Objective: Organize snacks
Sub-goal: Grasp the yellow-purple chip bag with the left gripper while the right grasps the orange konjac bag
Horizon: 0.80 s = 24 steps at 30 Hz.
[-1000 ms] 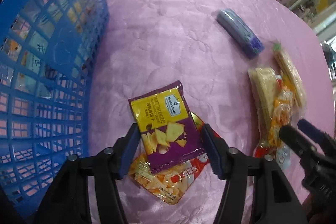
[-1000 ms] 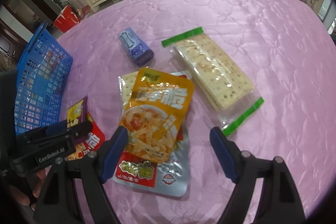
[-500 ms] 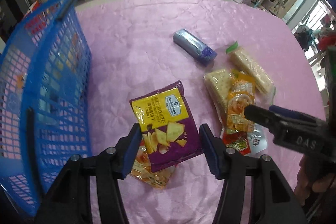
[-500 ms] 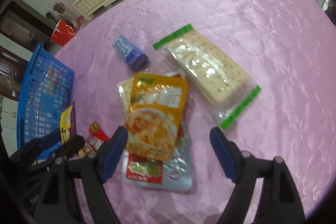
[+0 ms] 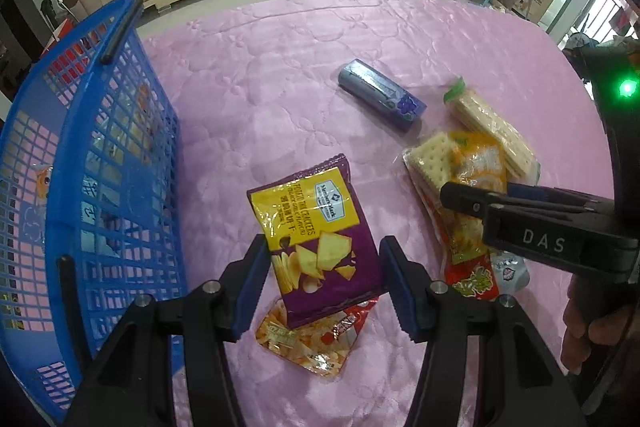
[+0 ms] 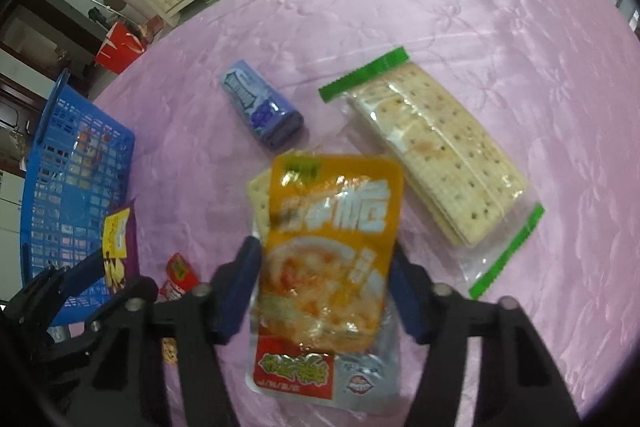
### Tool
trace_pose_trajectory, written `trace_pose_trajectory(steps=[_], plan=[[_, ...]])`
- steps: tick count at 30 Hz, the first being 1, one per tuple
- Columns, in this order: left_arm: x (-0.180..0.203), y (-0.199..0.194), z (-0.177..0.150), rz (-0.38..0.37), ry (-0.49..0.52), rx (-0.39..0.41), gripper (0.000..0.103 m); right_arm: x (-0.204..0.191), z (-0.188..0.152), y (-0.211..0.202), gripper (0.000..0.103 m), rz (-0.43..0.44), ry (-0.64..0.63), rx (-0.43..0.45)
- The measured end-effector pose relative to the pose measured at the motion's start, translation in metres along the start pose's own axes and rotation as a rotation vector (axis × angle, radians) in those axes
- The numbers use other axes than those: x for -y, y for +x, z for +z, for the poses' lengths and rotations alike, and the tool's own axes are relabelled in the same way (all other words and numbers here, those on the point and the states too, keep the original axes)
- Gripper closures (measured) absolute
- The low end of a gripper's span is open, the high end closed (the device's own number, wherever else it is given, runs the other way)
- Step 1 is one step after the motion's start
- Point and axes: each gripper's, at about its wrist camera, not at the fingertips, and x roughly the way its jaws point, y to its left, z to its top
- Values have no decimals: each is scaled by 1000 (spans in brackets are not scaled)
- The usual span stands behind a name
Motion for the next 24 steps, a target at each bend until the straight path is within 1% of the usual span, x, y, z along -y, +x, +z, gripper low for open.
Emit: trace_pose_trajectory(steps=[3, 5, 9, 11, 15, 17, 20, 22, 24], plan=[[6, -1, -1, -7, 13, -1, 49, -4, -2, 0, 45, 12, -4, 2], [9, -2, -2, -19, 24, 4, 49, -3, -4, -2, 46, 8, -10, 0], [17, -10, -9, -27, 62, 22, 49, 4, -18, -13, 46, -10, -16, 11], [18, -15, -14, -43, 67, 24, 49, 6, -27, -19, 46, -17, -18, 14], [21, -28, -25, -64, 80, 37, 49, 10, -40, -32, 48, 35, 2, 6], [24, -34, -31, -73, 89, 46, 49, 9, -46, -36, 48, 51, -15, -4], [24, -43, -41, -80, 89, 51, 49, 12, -56, -40, 49, 28, -6, -5], [23, -48, -46, -87, 88, 57, 49, 12, -63, -47, 53, 22, -5, 10], [22, -55, -51, -88, 90, 68, 49, 7, -65, -57, 54, 27, -11, 24]])
